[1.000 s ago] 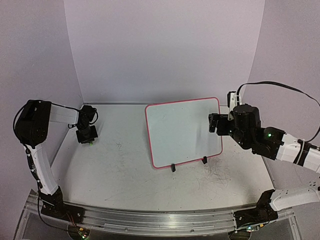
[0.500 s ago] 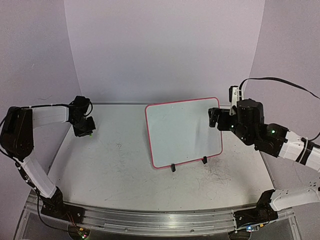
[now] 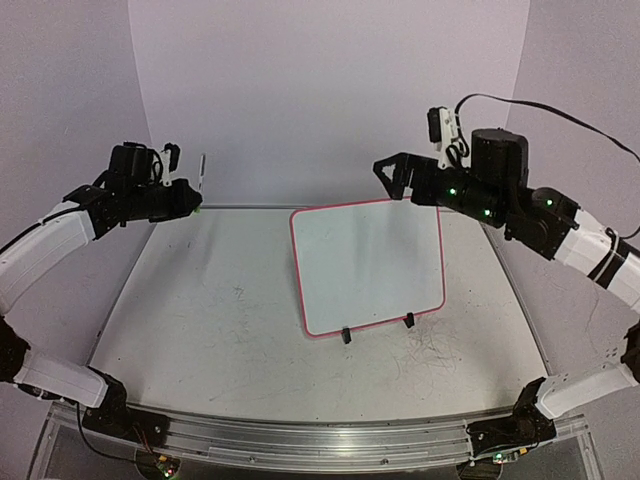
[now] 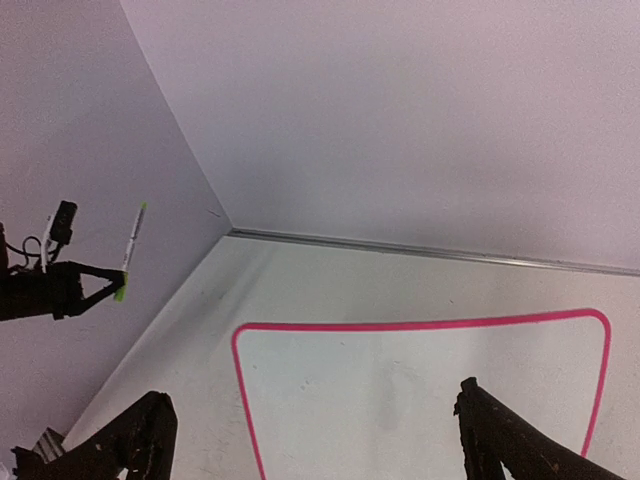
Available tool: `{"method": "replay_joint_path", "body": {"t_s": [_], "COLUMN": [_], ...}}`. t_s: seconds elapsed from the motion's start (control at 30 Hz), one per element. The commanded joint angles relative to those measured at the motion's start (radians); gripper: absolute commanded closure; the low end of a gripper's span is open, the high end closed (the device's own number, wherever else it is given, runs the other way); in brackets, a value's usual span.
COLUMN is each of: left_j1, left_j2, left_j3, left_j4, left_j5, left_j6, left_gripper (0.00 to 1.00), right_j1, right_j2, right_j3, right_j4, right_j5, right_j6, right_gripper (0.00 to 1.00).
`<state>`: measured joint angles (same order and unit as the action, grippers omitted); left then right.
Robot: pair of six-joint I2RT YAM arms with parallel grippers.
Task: Write a sentence on the whiteboard
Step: Pass from the left arm to the right
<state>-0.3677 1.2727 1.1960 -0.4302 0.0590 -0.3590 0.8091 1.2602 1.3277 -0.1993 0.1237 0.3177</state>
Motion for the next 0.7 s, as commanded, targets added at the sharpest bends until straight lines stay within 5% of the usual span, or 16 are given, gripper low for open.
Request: {"method": "replay_joint_path", "body": {"t_s": [0.0,0.3,0.67], "left_j1": [-0.067,-0.156,-0.274], "left_j2": [-0.042,-0.062,-0.093], "left_j3": [0.046,0.049,-0.040], "left_j4": [0.101,0.120,0.119], "left_j5": [0.175,0.373,0.519], "left_j6": [0.109,0.249,0.285], "left_gripper": [1.00,1.00,1.00], "right_j1": [-0.003,-0.015,-0.018], "right_j2": [0.115,0.368,0.461], "right_j3": [0.223,0.617,0.567], "right_j4": [-0.047,-0.333,-0.359], "right_j5": [-0.151,-0.500,-0.802], "right_j6": [0.060,0.030,0.058], "right_gripper": [0.02,0.02,0.04]}}
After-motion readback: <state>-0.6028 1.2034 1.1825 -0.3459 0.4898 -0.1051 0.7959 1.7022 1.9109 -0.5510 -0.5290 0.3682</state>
